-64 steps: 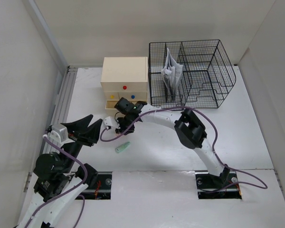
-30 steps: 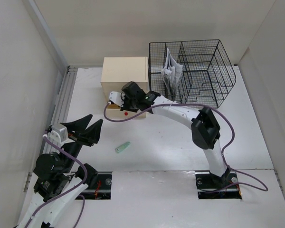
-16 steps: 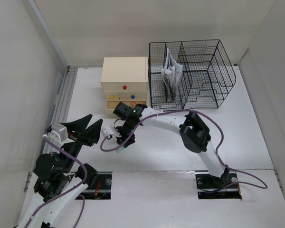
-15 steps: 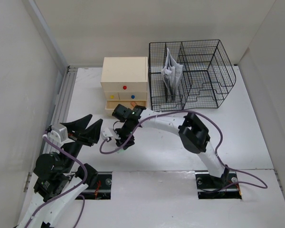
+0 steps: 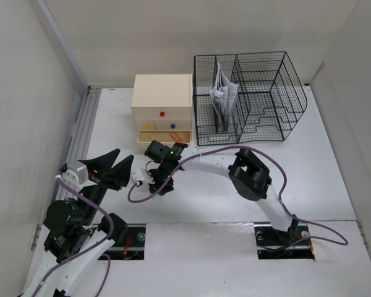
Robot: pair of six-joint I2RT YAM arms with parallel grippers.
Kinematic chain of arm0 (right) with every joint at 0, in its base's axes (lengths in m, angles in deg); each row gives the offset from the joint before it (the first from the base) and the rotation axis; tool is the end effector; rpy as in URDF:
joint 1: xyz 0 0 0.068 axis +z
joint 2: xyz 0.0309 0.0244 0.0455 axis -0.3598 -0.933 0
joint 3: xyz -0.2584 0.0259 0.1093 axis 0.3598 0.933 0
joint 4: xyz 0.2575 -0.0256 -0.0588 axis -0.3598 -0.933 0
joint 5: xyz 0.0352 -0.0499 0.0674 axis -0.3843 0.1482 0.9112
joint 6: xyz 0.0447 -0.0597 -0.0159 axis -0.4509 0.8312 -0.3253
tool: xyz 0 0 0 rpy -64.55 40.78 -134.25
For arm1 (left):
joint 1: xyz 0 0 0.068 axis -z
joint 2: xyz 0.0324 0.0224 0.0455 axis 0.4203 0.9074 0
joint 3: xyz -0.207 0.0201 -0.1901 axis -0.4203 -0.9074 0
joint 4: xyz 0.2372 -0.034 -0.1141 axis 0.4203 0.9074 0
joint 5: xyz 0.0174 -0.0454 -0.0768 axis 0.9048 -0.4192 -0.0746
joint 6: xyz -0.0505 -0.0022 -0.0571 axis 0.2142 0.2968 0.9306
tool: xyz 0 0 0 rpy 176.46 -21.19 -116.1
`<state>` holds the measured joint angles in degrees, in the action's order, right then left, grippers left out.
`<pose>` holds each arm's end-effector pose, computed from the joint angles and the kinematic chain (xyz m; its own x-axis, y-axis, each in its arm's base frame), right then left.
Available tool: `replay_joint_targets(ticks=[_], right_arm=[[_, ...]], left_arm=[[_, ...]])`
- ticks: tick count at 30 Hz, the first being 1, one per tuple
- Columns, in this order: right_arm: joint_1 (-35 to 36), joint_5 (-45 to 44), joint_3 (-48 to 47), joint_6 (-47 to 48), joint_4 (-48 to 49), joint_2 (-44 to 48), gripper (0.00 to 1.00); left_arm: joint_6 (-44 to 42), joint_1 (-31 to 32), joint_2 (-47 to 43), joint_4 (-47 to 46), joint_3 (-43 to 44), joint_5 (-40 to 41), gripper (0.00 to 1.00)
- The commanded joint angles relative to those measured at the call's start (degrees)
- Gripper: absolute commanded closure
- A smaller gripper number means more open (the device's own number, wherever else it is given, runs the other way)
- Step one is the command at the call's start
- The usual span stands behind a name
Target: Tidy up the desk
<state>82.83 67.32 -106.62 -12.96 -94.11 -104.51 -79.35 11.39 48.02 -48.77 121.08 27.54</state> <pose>0.2038 0.4462 0.1584 0.3556 -0.7224 -0.5929 -0.8926 -0.4507 0.0137 0.0414 -0.0212 0.3825 0.2995 -0.3898 -0.8708 0.5535 0.8144 -0.1742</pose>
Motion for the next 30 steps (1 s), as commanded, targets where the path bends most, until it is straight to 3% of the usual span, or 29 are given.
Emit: replay_joint_targets(ticks=[1,14,17,19,22,24,27,30], right_arm=[[0.1,-1.4,-0.1,-1.9,3.5,-0.4,0.47],[0.1,-4.4,0.9,-1.8,3.6,-1.5,0.53],[0.1,-5.1,0.9,-1.8,3.6,-1.5,0.63],[0.1,-6.1,0.3,-1.8,3.6,-1.5,0.8],[0.1,-10.8,0.3,-3.2,6.1,0.1,0.9],[0.1,-19.4,0.3,-5.0,10.3,1.5,0.93],[0.1,-31.6,1.0,-7.9,14.9,4.5,0.94],[-1.4,-36.5,1.5,-8.9,18.2,6.3,0.94]], left_arm=[[0.1,-0.2,-0.5,-2.0,0.0,0.2,0.5],[0.1,-0.2,-0.5,-2.0,0.0,0.2,0.5],[0.1,-0.2,-0.5,-2.0,0.0,0.2,0.5],[0.1,-0.2,-1.0,-2.0,0.0,0.2,0.5],[0.1,-0.2,-1.0,-2.0,0.0,0.7,0.5],[0.1,-0.2,-1.0,-2.0,0.0,0.7,0.5],[0.1,-0.2,-1.0,-2.0,0.0,0.7,0.5],[0.1,-0.2,-1.0,-2.0,0.0,0.7,0.5]])
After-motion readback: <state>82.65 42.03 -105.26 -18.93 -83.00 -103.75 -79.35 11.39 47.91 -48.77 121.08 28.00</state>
